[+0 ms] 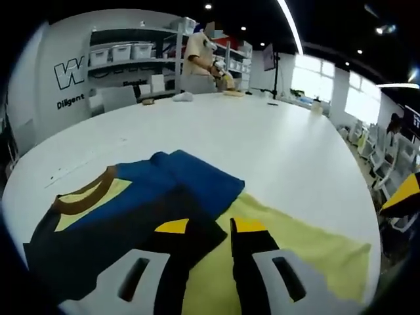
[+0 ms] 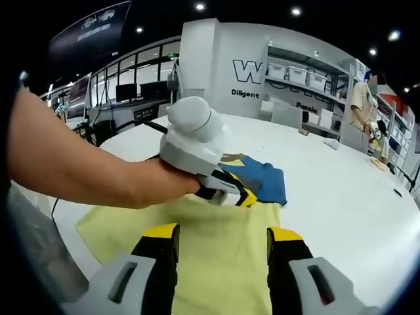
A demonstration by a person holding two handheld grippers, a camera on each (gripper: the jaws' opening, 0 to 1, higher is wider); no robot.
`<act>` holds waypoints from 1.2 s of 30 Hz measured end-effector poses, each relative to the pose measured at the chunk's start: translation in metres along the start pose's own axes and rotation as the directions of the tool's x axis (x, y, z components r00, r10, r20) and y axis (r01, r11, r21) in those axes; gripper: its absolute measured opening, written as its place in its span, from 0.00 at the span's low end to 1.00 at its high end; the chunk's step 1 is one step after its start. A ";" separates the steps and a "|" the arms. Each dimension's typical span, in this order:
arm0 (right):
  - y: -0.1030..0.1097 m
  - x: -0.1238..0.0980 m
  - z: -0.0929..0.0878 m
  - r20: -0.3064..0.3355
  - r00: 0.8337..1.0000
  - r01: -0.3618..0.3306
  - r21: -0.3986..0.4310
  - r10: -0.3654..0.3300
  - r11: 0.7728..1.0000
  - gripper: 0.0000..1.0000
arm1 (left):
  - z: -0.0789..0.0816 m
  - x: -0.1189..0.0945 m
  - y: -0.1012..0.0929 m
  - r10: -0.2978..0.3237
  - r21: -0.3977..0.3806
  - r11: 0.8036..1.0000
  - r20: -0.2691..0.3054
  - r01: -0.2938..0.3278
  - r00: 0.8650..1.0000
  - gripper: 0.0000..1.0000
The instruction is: Fold the garment on the visible template until the final outline fits inside the template.
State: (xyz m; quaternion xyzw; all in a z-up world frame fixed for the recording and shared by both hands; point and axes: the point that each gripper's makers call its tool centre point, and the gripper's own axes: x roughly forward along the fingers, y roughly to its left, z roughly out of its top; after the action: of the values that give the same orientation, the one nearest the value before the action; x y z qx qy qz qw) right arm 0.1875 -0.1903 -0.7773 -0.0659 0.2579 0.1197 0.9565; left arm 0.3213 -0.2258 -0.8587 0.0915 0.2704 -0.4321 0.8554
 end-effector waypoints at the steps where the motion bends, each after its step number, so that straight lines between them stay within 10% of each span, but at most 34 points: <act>1: 0.000 0.000 0.000 -0.001 1.000 0.000 -0.001 0.000 1.000 0.54 | -0.001 0.000 0.001 -0.004 -0.050 0.999 0.002 0.004 1.000 0.22; 8: 0.003 0.001 0.000 -0.001 1.000 -0.007 -0.018 0.007 1.000 0.53 | 0.024 -0.035 0.014 0.037 0.023 0.999 0.085 -0.039 0.996 0.35; 26: 0.008 0.002 0.005 0.013 1.000 -0.021 -0.038 0.021 0.999 0.53 | 0.013 -0.090 0.033 0.105 -0.027 0.994 0.112 -0.103 0.988 0.60; 36: 0.015 -0.001 0.010 0.026 0.999 -0.040 -0.059 0.041 0.997 0.54 | -0.014 -0.182 0.048 0.195 -0.140 0.974 0.122 -0.178 0.973 0.65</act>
State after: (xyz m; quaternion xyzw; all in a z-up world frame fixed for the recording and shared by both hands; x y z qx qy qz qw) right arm 0.1875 -0.1745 -0.7694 -0.0872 0.2426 0.1475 0.9549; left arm 0.2666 -0.0658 -0.7752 0.0319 0.2294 -0.3367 0.9127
